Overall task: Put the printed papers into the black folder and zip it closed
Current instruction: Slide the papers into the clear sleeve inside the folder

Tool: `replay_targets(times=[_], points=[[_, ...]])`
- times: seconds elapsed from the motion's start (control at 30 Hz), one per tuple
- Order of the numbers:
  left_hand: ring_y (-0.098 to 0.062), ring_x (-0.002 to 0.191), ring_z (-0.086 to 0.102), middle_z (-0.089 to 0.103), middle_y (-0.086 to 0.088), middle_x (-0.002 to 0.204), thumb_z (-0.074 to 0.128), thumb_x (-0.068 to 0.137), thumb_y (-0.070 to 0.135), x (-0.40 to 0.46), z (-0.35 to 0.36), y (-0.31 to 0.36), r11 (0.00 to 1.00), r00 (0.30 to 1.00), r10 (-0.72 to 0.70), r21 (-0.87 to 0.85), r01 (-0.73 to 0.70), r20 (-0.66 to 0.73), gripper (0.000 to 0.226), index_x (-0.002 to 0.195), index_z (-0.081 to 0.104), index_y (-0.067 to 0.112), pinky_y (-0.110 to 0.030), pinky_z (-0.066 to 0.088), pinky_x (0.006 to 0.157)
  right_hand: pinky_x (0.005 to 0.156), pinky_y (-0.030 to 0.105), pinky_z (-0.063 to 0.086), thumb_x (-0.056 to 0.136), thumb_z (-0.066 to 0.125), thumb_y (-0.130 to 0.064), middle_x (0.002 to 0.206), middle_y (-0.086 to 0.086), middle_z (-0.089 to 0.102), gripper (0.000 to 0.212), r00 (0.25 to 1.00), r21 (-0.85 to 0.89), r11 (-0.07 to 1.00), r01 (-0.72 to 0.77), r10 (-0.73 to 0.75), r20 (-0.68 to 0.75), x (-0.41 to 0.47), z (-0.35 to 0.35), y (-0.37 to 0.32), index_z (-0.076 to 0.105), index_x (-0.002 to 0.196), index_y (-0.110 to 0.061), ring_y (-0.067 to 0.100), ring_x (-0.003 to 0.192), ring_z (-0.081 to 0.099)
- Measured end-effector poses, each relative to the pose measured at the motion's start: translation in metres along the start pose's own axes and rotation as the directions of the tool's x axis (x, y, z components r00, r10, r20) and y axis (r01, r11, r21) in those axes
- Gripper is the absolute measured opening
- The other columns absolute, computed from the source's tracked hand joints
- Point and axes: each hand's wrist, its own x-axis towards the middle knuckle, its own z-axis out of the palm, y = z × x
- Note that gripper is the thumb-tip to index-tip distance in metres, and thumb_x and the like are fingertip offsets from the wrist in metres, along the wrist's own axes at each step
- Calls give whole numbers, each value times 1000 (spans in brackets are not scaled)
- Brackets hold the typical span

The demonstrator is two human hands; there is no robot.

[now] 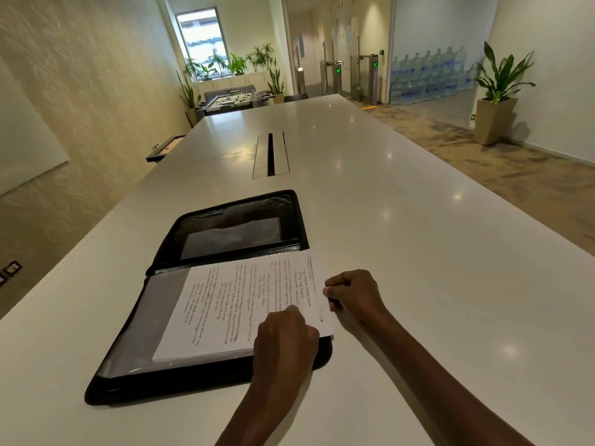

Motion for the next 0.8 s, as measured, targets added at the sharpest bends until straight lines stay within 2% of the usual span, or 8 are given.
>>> replay_targets(times=[0.1, 0.17, 0.3, 0.43, 0.57, 0.63, 0.73, 0.8], points=[[-12, 77, 62, 70, -2, 105, 52, 95, 26, 1, 0, 1, 1000, 1000, -9, -19, 9, 0, 17, 92, 63, 14, -18, 50, 70, 63, 37, 63, 83, 69, 3, 79, 13, 75, 8, 1000, 10, 1000, 12, -12, 29, 0, 7, 2, 71, 77, 0, 22, 61, 75], [-12, 76, 61, 69, -1, 109, 53, 95, 27, 1, -1, 1, 999, 1000, -12, -37, 12, 4, 16, 93, 62, 14, -16, 47, 67, 69, 40, 63, 86, 65, 2, 85, 15, 75, 11, 998, 23, 1000, 8, -9, 57, -2, 12, 2, 72, 78, 0, 26, 68, 76], [-10, 71, 58, 70, -1, 105, 53, 94, 28, 2, -1, 0, 998, 1000, -11, -61, 10, -15, 16, 89, 62, 15, -13, 41, 64, 53, 15, 54, 86, 67, 0, 84, 1, 73, 21, 993, -13, 1000, 27, -26, 113, -4, 19, -1, 71, 70, -14, 7, 56, 72], [-9, 68, 58, 70, 0, 95, 53, 94, 27, 3, -1, -1, 997, 999, -5, -72, 2, -37, 18, 81, 59, 16, -14, 39, 63, 50, 8, 49, 85, 70, -4, 79, -17, 64, 31, 982, -60, 997, 57, -45, 181, -5, 24, 1, 66, 67, -29, 3, 65, 68], [-10, 73, 61, 71, 1, 95, 54, 94, 31, 3, -1, -3, 994, 999, 16, -108, -20, -44, 20, 89, 66, 15, -15, 44, 68, 58, 12, 54, 87, 69, -5, 98, -3, 70, 13, 984, -57, 996, 65, -55, 167, -5, 29, 4, 73, 96, -13, 6, 72, 68], [-9, 72, 60, 71, 0, 94, 53, 95, 32, 3, -2, -4, 992, 998, 29, -125, -35, -53, 23, 92, 67, 14, -13, 42, 67, 63, 17, 57, 89, 66, -6, 102, 5, 74, 25, 982, -65, 996, 63, -50, 181, -7, 31, 4, 70, 113, -7, 9, 68, 69], [-8, 70, 59, 71, -1, 88, 50, 96, 34, 3, -6, -4, 988, 997, 34, -150, -43, -66, 27, 93, 68, 14, -12, 40, 67, 64, 11, 53, 92, 57, -6, 111, -3, 70, 30, 964, -126, 987, 99, -64, 258, -7, 32, 2, 70, 119, -13, 6, 81, 66], [-8, 72, 59, 71, -1, 90, 49, 97, 35, 4, -7, -3, 984, 998, 30, -175, -40, -59, 29, 97, 69, 13, -12, 41, 71, 56, 7, 51, 92, 54, -6, 104, -10, 66, 32, 948, -157, 983, 98, -44, 314, -7, 32, -2, 70, 119, -14, 1, 76, 65]])
